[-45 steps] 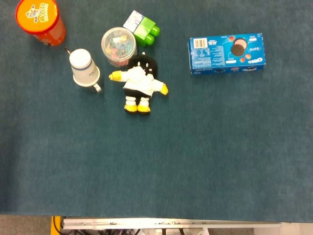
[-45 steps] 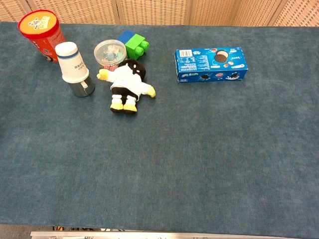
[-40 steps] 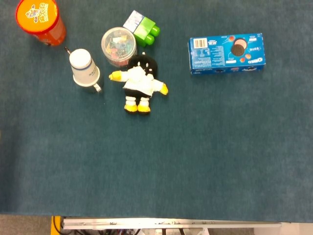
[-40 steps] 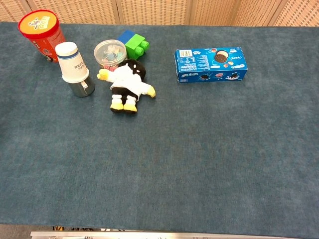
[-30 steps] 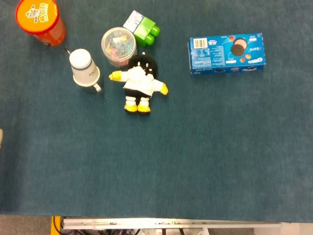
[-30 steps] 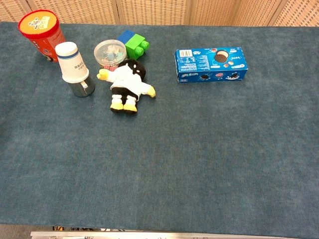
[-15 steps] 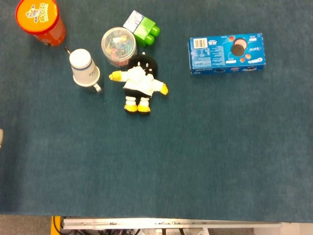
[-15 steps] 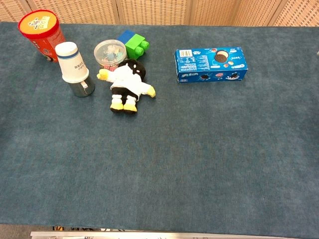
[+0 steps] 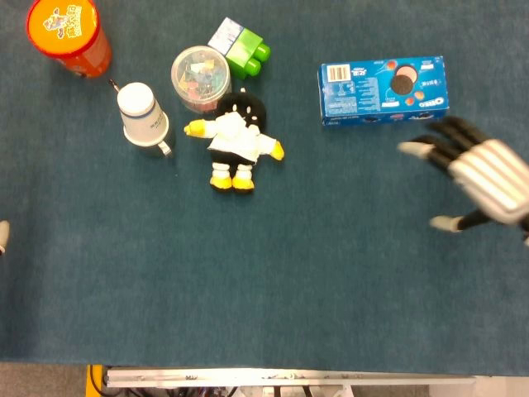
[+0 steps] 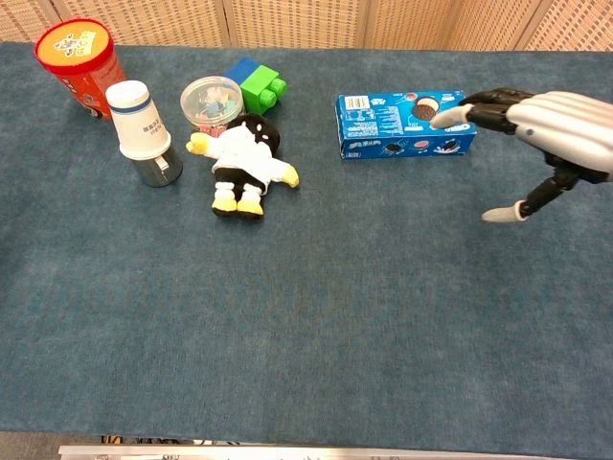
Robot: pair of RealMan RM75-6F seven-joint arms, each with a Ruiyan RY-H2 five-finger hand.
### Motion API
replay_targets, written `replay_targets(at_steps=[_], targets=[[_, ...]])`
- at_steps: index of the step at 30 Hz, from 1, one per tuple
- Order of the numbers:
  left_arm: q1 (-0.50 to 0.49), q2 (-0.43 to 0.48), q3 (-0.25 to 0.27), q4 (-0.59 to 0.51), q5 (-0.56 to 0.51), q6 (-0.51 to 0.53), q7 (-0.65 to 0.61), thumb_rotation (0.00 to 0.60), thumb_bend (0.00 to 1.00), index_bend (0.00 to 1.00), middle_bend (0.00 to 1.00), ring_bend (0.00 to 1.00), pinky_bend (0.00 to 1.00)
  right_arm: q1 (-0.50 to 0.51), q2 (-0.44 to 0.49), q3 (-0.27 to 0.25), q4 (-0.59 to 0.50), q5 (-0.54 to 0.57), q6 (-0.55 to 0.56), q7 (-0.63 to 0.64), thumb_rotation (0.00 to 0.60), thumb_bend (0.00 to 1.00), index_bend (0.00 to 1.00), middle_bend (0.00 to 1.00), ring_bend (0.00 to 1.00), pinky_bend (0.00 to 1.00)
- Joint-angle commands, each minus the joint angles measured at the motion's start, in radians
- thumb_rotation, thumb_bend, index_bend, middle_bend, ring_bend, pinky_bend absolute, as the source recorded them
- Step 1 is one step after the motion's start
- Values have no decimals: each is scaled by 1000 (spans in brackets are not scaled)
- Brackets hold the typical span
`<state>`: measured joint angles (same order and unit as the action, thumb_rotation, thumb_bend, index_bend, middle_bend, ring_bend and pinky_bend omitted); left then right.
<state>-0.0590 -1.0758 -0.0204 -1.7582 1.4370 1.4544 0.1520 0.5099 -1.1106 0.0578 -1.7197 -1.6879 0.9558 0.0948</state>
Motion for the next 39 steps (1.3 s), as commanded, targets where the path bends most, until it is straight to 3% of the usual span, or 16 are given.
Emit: replay_targets(at_steps=[1, 5, 15, 20, 26, 39], targets=[[2, 3, 0, 0, -3, 0, -7, 600, 347, 85, 160, 145, 69, 69, -54, 18, -5, -10, -61, 26, 489, 49, 24, 64, 0, 0], [7, 9, 4, 3, -6, 1, -17, 600, 347, 85, 160, 145, 69, 163, -140, 42, 45, 11, -148, 60, 474, 46, 0, 0, 0, 0], [15, 15, 7, 8, -6, 6, -43, 599, 327, 85, 159, 146, 69, 298, -316, 82, 170, 55, -214, 93, 412, 0, 0, 0, 0, 0], [12, 16, 7, 12, -9, -3, -50, 529, 297, 85, 158, 146, 69, 346, -398, 100, 232, 80, -216, 94, 367, 0, 0, 0, 0, 0], [10, 12, 5, 17, -17, -11, -48, 523, 297, 85, 158, 146, 69, 408, -480, 120, 324, 121, -249, 107, 338, 0, 0, 0, 0, 0], [20, 13, 1, 32, -41, -7, -66, 532, 297, 85, 158, 146, 69, 518, -653, 103, 563, 105, -254, 155, 332, 0, 0, 0, 0, 0]])
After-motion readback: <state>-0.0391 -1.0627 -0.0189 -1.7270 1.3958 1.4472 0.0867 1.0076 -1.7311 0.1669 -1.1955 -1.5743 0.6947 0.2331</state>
